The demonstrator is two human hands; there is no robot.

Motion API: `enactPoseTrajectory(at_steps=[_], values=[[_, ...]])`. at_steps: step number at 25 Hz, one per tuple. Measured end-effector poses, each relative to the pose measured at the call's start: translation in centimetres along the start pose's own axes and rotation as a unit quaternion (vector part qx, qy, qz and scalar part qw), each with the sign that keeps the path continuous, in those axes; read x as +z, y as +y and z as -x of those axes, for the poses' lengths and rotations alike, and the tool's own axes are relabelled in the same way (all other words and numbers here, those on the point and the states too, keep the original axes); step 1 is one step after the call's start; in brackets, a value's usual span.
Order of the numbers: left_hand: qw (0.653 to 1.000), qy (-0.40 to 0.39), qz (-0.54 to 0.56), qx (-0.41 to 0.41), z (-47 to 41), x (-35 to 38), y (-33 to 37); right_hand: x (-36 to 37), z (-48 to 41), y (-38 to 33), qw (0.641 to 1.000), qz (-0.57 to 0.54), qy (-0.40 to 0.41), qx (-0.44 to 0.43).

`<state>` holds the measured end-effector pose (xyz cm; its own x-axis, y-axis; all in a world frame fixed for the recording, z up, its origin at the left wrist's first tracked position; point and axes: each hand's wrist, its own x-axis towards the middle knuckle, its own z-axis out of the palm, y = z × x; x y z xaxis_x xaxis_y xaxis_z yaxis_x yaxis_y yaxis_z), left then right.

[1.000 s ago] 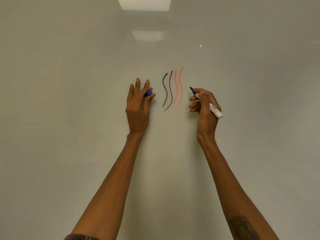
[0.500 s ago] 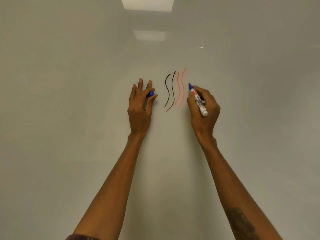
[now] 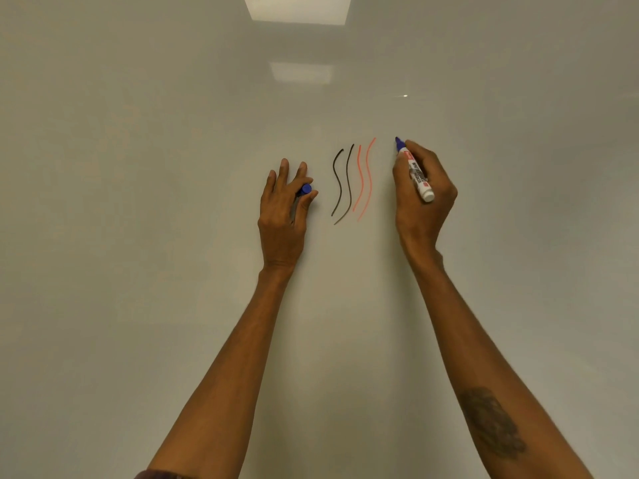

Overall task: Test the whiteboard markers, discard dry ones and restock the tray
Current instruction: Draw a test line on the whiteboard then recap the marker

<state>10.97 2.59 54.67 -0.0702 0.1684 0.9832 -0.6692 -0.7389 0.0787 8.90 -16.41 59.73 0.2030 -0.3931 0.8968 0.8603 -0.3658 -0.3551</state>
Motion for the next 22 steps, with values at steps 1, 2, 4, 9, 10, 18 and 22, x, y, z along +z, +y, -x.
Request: enactPoseTrajectory(at_steps=[1, 2, 4, 9, 10, 18, 22], values=[[1.0, -0.003, 0.0, -0.007, 0.0, 0.0, -0.1, 0.1, 0.1, 0.3, 1.0, 0.016, -0.013, -0.021], [1.0, -0.006, -0.001, -0.012, 0.0, 0.1, -0.2, -0.2, 0.9, 0.8, 0.998, 0.038, -0.022, -0.042], [1.0, -0.005, -0.002, -0.007, 0.0, 0.1, -0.2, -1.2, 3.6, 1.7, 0.995, 0.073, -0.02, -0.059], [1.0, -0.019, 0.009, -0.023, -0.1, -0.2, 0.1, -3.4, 10.8, 2.7, 0.998, 0.032, -0.044, 0.033], [0.998, -0.026, 0.025, -0.044, -0.2, -0.3, 0.2, -3.6, 11.4, 2.5, 0.995, -0.011, -0.056, 0.085], [0.922, 0.028, 0.212, -0.323, 4.4, -4.2, 4.7, -3.5, 15.4, 0.1, 0.837, -0.331, -0.125, 0.417], [0.848, 0.084, 0.261, -0.453, 7.7, -6.3, 5.9, -2.7, 18.7, -1.3, 0.769, -0.406, -0.142, 0.472]])
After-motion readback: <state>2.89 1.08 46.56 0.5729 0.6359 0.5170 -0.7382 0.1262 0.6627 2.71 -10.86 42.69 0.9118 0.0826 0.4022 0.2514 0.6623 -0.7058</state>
